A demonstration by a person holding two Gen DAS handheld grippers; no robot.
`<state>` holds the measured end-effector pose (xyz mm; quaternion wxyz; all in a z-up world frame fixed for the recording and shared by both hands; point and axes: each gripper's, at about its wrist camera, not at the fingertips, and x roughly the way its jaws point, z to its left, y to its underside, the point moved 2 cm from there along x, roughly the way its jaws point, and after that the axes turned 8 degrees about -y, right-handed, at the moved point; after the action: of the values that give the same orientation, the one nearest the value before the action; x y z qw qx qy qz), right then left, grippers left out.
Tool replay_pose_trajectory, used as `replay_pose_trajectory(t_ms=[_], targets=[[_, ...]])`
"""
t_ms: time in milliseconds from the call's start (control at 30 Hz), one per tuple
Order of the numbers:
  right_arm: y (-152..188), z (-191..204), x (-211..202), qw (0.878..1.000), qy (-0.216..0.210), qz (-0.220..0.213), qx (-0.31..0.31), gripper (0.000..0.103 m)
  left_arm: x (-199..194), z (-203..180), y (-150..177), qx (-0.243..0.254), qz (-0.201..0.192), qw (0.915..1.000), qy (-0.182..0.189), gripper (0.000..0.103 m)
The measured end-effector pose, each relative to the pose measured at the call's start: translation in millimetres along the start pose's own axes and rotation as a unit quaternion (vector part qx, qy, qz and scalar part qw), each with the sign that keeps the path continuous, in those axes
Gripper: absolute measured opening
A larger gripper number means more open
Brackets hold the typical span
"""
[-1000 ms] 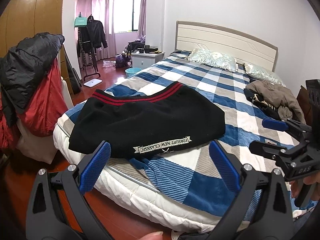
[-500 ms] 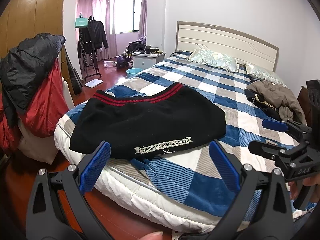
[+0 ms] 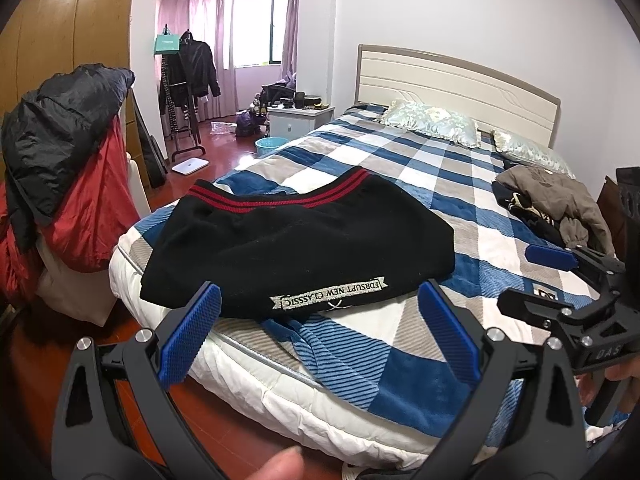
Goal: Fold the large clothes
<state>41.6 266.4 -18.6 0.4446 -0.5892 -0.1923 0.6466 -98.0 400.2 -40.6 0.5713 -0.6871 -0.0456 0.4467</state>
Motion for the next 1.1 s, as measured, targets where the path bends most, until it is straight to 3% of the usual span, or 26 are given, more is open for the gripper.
replay_pose_trajectory(t_ms=[1100], targets=[[-1.4,9.5,3.6,1.0,0.0,-0.002,0.008,0.098,-0.8,7.0,3.3,-0.029,0.001,0.9996,-0.006,0.097]])
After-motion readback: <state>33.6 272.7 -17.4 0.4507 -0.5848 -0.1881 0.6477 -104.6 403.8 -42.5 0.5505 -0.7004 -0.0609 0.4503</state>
